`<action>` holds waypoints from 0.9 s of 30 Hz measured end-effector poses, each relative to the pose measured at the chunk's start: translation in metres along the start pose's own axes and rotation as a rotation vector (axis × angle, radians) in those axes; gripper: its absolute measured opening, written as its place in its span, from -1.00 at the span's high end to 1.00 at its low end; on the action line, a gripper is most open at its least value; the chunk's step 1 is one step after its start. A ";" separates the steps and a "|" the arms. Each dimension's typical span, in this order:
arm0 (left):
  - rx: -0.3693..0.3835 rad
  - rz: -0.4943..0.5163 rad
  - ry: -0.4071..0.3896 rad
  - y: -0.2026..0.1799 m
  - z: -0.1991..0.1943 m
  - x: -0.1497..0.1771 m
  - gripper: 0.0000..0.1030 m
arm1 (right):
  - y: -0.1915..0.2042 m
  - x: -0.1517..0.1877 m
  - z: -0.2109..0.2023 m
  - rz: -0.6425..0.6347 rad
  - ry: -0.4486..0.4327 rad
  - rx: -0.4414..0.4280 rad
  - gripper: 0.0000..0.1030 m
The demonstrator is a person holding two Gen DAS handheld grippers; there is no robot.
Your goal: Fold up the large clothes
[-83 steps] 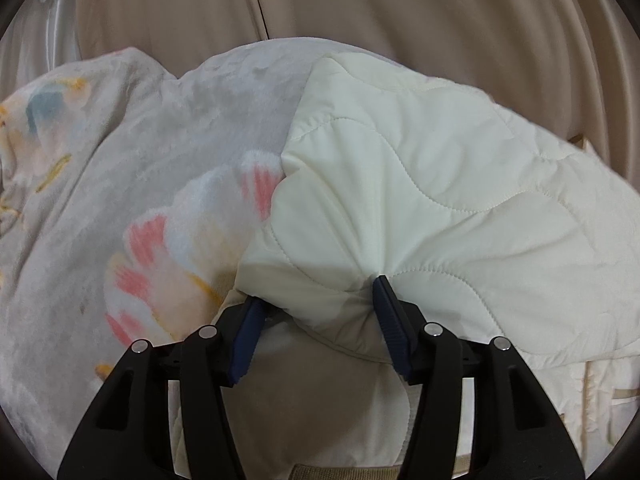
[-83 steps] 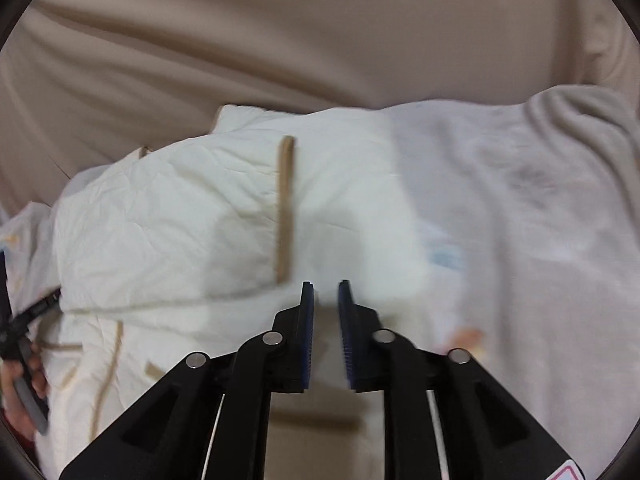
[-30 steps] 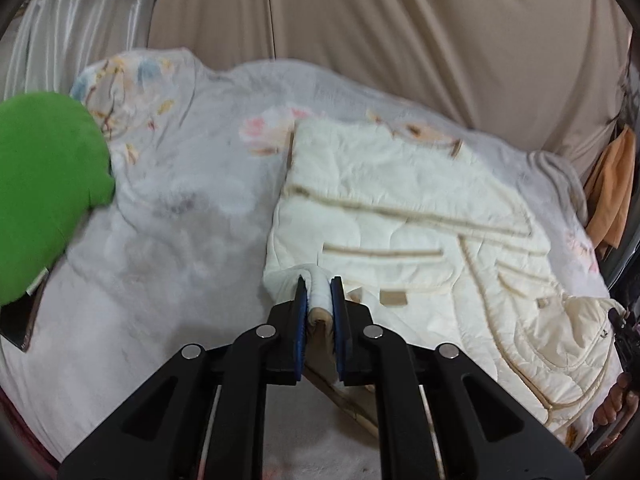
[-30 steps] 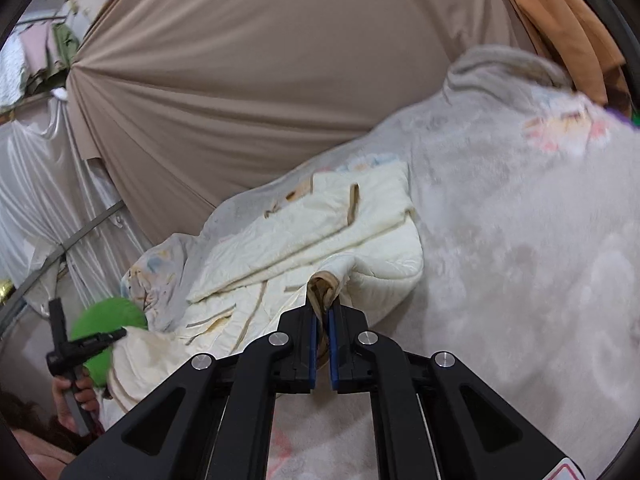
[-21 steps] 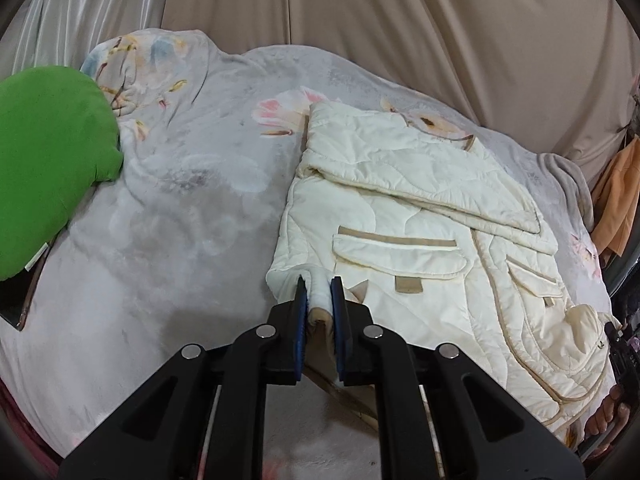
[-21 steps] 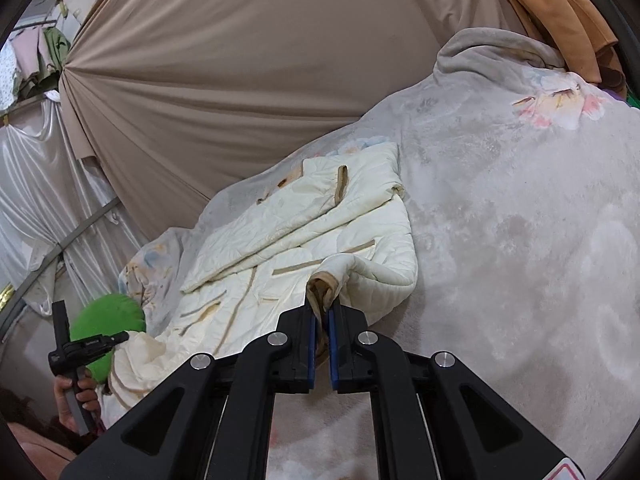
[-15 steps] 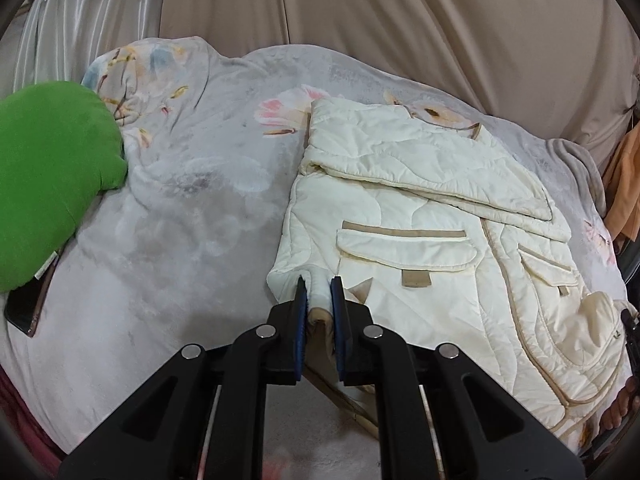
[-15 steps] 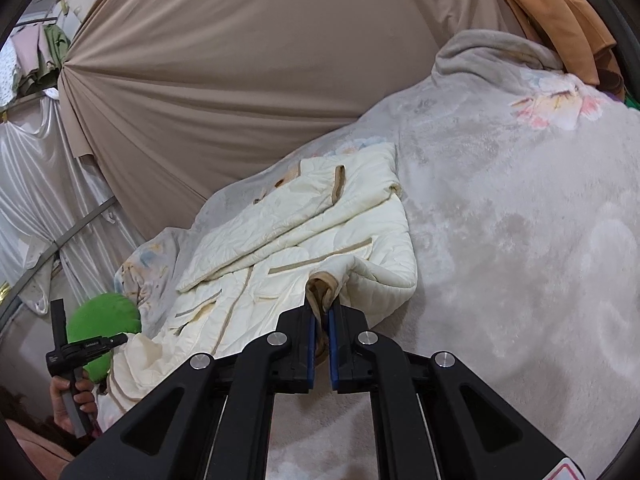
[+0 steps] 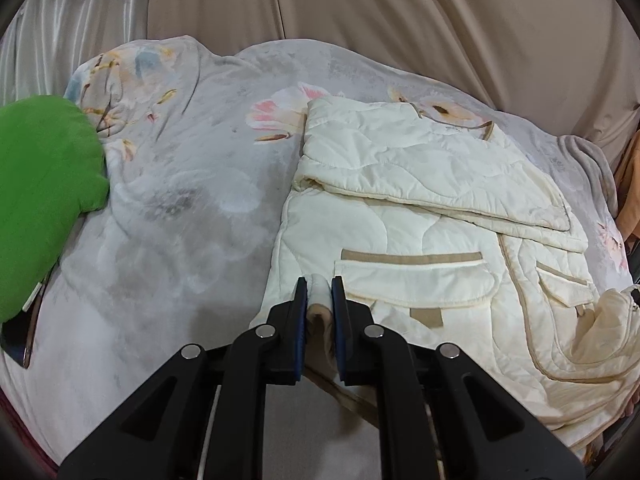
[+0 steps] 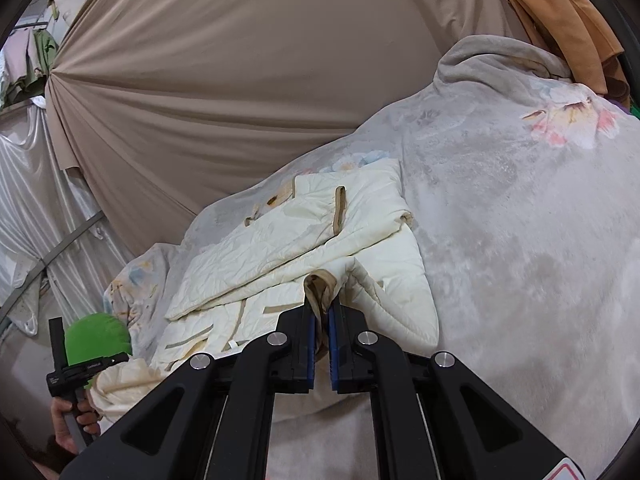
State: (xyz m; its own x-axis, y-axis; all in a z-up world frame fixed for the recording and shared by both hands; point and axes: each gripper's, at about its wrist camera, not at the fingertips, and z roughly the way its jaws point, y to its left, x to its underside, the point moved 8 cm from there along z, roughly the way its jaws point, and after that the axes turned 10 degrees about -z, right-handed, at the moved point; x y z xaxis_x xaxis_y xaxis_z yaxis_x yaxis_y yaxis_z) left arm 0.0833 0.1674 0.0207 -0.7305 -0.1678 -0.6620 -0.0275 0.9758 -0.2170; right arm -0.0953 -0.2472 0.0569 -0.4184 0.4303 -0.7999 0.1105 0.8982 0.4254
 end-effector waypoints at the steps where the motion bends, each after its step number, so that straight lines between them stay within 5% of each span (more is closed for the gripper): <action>1: -0.003 0.003 0.002 -0.002 0.005 -0.004 0.78 | 0.001 -0.002 0.006 -0.002 0.006 0.008 0.91; 9: -0.038 0.028 -0.054 -0.007 0.033 -0.052 0.81 | -0.001 -0.029 0.054 -0.010 0.062 0.039 0.92; 13: -0.059 0.031 -0.068 -0.009 0.054 -0.082 0.98 | 0.002 -0.052 0.080 -0.026 0.062 0.023 0.92; 17: -0.001 -0.014 -0.021 -0.010 0.077 -0.097 0.99 | 0.003 -0.068 0.108 -0.045 0.070 0.022 0.92; 20: 0.130 -0.089 0.017 -0.008 0.071 -0.099 0.97 | 0.001 -0.068 0.124 -0.037 0.082 0.034 0.92; 23: 0.220 -0.124 0.002 0.000 0.047 -0.098 0.62 | -0.007 -0.063 0.132 -0.012 0.100 0.036 0.92; 25: 0.243 -0.137 -0.043 0.007 0.027 -0.098 0.14 | -0.013 -0.064 0.136 0.002 0.101 0.039 0.92; 27: 0.277 -0.140 -0.072 0.009 0.011 -0.097 -0.01 | -0.017 -0.067 0.140 0.011 0.101 0.041 0.92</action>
State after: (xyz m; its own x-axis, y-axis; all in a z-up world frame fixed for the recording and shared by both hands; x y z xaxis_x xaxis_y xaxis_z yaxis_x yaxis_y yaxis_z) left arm 0.1614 0.1914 0.0753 -0.6825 -0.3170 -0.6586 0.0697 0.8687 -0.4904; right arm 0.0573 -0.2791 0.0443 -0.5057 0.4306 -0.7476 0.1515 0.8974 0.4144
